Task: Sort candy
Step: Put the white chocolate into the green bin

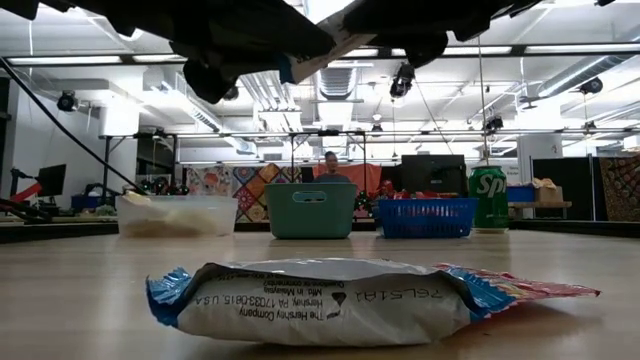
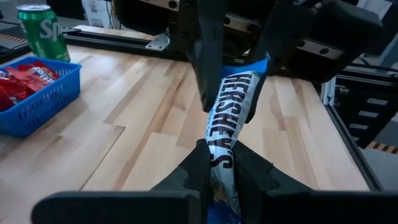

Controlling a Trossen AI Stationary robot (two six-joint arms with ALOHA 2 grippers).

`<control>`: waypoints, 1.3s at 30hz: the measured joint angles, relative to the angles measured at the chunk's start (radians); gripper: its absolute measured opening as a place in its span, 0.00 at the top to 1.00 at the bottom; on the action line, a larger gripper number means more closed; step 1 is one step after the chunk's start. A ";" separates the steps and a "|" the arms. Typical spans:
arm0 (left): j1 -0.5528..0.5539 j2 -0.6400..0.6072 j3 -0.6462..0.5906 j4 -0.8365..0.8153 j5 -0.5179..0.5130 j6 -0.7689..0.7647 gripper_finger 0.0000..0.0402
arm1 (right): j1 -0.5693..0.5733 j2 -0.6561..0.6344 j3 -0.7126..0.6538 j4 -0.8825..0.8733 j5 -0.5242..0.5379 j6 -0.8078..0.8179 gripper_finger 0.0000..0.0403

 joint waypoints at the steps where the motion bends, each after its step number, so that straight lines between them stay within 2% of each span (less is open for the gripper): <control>1: -0.001 0.000 0.000 0.002 0.001 0.000 0.93 | 0.000 0.000 0.000 0.004 -0.006 -0.003 0.84; 4: 0.000 0.000 0.000 0.004 0.000 -0.004 0.93 | 0.000 0.000 0.000 0.006 -0.010 -0.004 0.92; 13: -0.001 -0.003 0.000 0.003 -0.008 0.044 0.92 | -0.006 -0.007 0.000 0.002 -0.012 -0.002 0.92; 19: -0.001 -0.025 0.000 -0.049 -0.015 0.058 0.83 | -0.028 -0.021 0.000 -0.005 -0.018 0.014 0.92; 29: -0.001 -0.146 0.000 -0.335 -0.091 0.014 0.63 | -0.106 -0.044 0.000 -0.073 -0.014 0.092 0.93; 39: -0.002 -0.267 0.000 -0.621 -0.108 -0.059 0.59 | -0.266 -0.063 0.000 -0.110 0.006 0.109 0.93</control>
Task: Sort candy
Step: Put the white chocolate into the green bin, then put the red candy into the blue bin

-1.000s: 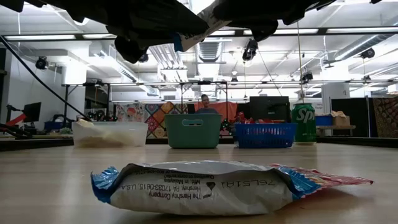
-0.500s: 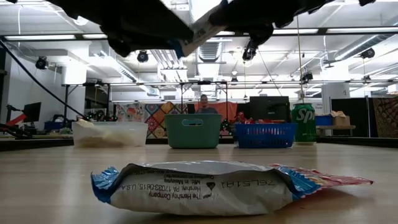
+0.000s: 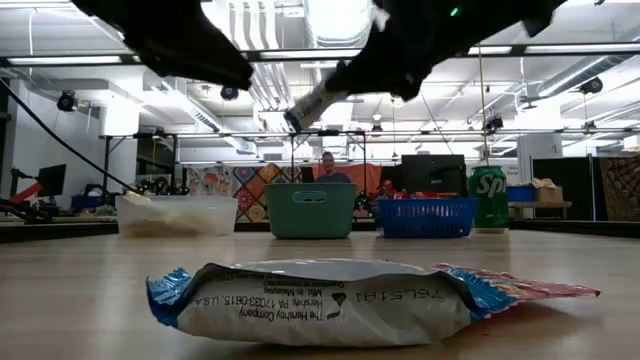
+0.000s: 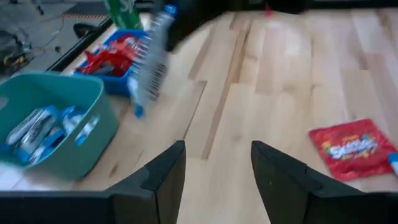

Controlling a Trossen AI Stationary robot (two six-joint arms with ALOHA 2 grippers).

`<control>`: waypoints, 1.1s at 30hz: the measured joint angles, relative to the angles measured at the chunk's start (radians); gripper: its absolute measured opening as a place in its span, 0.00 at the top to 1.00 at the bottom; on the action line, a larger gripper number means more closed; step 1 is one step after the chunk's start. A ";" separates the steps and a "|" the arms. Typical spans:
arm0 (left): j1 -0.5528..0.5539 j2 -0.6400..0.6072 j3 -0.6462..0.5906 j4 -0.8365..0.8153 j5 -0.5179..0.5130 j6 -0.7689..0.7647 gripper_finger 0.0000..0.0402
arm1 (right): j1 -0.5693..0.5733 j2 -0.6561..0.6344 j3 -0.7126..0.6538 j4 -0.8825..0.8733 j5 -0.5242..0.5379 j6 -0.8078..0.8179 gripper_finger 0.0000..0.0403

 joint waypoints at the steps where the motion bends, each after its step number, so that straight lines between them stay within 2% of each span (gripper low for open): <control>1: 0.000 -0.008 0.000 -0.029 0.000 -0.021 0.59 | -0.024 0.000 0.000 -0.003 0.003 0.008 0.93; 10: -0.001 -0.042 0.000 -0.315 0.003 -0.311 0.59 | -0.312 0.008 0.000 -0.001 0.028 0.062 0.93; 16: 0.000 -0.024 0.000 -0.324 0.002 -0.343 0.59 | -0.472 0.044 0.007 0.008 -0.036 0.089 0.92; 23: 0.000 0.002 0.000 -0.317 -0.016 -0.351 0.59 | -0.513 0.145 0.131 -0.010 -0.053 0.027 0.82; 33: -0.011 0.004 0.000 -0.318 -0.016 -0.396 0.59 | -0.527 0.271 0.360 -0.297 -0.029 0.043 0.61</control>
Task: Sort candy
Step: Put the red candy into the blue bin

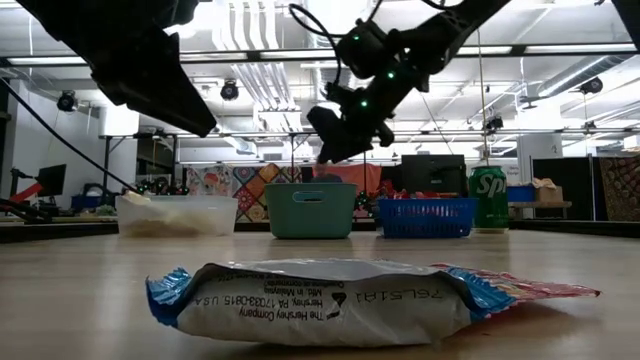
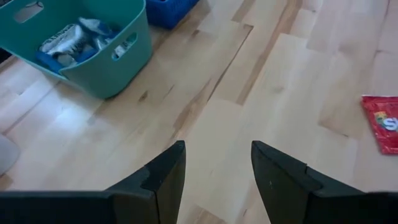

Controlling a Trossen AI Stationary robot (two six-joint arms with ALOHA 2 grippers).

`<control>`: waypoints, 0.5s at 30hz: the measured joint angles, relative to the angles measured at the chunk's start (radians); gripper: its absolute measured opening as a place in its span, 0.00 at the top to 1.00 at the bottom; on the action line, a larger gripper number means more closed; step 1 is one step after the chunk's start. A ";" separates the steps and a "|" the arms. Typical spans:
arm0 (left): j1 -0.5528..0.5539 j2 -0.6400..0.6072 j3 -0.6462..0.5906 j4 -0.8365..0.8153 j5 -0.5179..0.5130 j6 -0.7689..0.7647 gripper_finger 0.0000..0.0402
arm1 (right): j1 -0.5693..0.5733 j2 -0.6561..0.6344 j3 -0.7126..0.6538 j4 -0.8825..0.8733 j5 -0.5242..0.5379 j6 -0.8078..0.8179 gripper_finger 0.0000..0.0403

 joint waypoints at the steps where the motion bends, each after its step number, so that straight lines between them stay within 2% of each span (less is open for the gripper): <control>1: -0.004 0.000 0.000 0.000 0.000 -0.004 0.59 | 0.000 0.001 0.012 -0.028 0.000 0.003 0.58; 7: -0.048 0.000 0.000 0.014 0.000 -0.042 0.59 | 0.022 -0.041 0.031 -0.076 -0.001 0.009 0.51; 10: -0.070 0.001 0.000 0.040 -0.004 -0.061 0.59 | 0.036 -0.090 0.034 -0.065 0.002 0.008 0.51; 15: -0.085 0.041 0.000 0.177 -0.008 -0.039 0.59 | 0.050 -0.184 0.034 -0.072 0.053 0.024 0.53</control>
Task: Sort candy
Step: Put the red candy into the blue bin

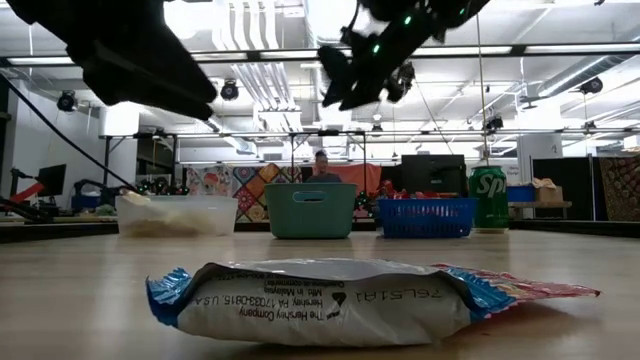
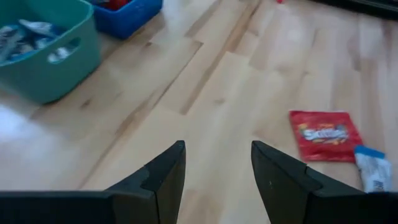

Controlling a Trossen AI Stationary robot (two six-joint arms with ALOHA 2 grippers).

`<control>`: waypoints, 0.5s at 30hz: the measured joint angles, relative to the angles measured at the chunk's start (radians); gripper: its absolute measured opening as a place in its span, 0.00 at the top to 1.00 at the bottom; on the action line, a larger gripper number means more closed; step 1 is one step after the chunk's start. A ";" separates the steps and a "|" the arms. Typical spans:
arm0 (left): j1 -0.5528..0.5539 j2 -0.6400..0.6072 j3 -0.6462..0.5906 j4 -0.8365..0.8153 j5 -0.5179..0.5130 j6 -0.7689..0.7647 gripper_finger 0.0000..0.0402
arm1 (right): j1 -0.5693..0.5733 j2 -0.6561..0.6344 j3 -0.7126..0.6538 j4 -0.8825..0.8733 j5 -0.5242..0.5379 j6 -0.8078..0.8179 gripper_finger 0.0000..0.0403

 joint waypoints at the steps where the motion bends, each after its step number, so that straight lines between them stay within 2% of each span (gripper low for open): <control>1: -0.001 0.014 0.000 0.028 0.001 0.007 0.59 | 0.006 -0.022 0.000 -0.016 -0.002 0.006 0.54; 6: -0.007 0.087 0.000 0.121 0.049 0.035 0.59 | 0.101 -0.125 -0.002 -0.168 -0.011 0.052 0.57; 9: -0.011 0.119 0.000 0.147 0.062 0.036 0.59 | 0.184 -0.173 -0.003 -0.285 -0.065 0.077 0.57; 12: -0.018 0.146 0.000 0.184 0.069 0.052 0.59 | 0.291 -0.207 -0.017 -0.394 -0.138 0.113 0.57; 15: -0.026 0.171 0.000 0.241 0.132 0.079 0.59 | 0.415 -0.222 -0.046 -0.485 -0.165 0.155 0.57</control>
